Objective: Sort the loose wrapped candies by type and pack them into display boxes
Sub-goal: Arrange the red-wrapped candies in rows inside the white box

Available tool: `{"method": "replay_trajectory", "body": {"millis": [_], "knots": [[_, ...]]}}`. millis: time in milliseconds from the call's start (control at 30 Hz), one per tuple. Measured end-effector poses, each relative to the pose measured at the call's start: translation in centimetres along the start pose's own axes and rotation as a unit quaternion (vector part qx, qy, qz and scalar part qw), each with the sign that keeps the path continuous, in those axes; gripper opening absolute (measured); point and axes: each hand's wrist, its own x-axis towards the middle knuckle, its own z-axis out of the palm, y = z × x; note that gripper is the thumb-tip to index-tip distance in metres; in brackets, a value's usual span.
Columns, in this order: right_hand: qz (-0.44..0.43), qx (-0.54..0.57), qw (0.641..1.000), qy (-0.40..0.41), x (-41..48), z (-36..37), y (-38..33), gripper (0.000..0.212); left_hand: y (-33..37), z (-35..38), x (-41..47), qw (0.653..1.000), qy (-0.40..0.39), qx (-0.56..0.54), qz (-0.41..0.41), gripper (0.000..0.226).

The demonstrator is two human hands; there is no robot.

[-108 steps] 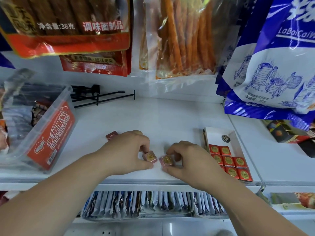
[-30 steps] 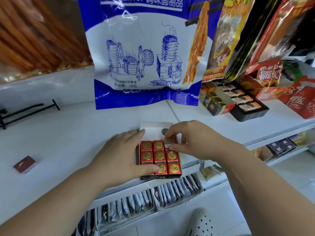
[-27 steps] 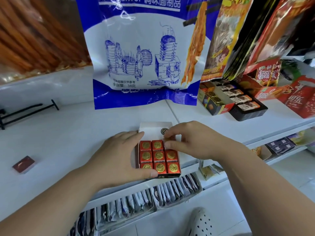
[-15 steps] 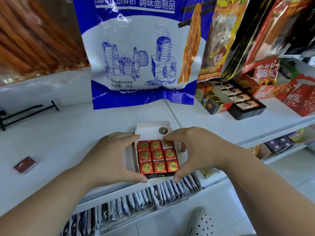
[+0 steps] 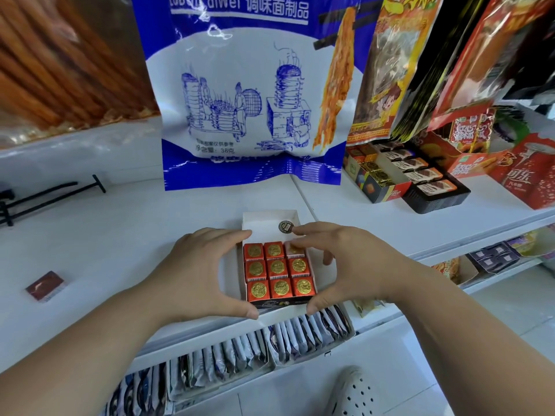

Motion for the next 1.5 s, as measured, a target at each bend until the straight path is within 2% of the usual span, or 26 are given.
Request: {"method": "replay_trajectory", "body": {"millis": [133,267,367,433,567,700,900,967,1033,1100,1200,1300,1367,1433,1500], "knots": [[0.011,0.032,0.998,0.050,0.2,0.0,-0.4,0.104,-0.3,-0.3,-0.4,1.000,0.024,-0.014,0.004,0.122],[0.051,0.060,0.992,0.095,0.5,0.3,-1.1,0.096,-1.9,-1.4,-1.5,0.993,0.113,0.014,-0.004,0.098],[0.076,-0.064,0.985,0.144,1.4,1.2,-2.2,0.097,-4.1,-2.4,-2.9,0.982,0.182,0.019,-0.049,0.079],[0.073,-0.120,0.976,0.169,2.0,1.8,-3.6,0.098,-5.8,-3.1,-4.1,0.975,0.201,0.032,-0.088,0.075],[0.046,-0.132,0.981,0.134,3.3,3.0,-6.3,0.093,-9.1,-4.5,-7.2,0.951,0.201,0.092,-0.214,0.058],[0.024,-0.115,0.986,0.119,4.7,4.1,-8.9,0.086,-11.5,-4.7,-10.0,0.934,0.165,0.094,-0.304,0.056],[-0.004,-0.089,0.991,0.099,6.4,5.6,-11.5,0.080,-12.9,-4.4,-11.9,0.949,0.171,0.026,-0.265,0.034],[-0.013,-0.080,0.991,0.102,6.7,5.8,-11.9,0.079,-12.5,-4.5,-11.8,0.953,0.179,0.010,-0.246,0.033],[-0.024,-0.066,0.991,0.115,6.7,5.9,-12.1,0.078,-11.3,-4.6,-11.6,0.949,0.200,-0.056,-0.237,0.033],[-0.038,-0.049,0.990,0.125,6.6,5.8,-12.1,0.073,-9.9,-4.6,-11.1,0.937,0.212,-0.154,-0.233,0.021],[-0.073,-0.026,0.988,0.135,6.4,5.5,-11.9,0.061,-7.1,-4.8,-10.1,0.900,0.188,-0.323,-0.225,0.007],[-0.115,-0.001,0.980,0.164,6.0,4.8,-11.8,0.056,-4.2,-4.9,-9.4,0.848,0.129,-0.476,-0.194,0.014],[-0.132,0.025,0.972,0.192,5.5,4.1,-11.8,0.054,-2.5,-4.9,-8.9,0.821,0.089,-0.536,-0.173,0.019],[-0.141,0.052,0.965,0.214,4.9,3.5,-11.6,0.052,-1.1,-4.8,-8.3,0.809,0.066,-0.564,-0.153,0.024],[-0.152,0.083,0.958,0.228,4.2,3.0,-11.1,0.047,0.1,-4.9,-7.6,0.810,0.052,-0.568,-0.135,0.036]]}}
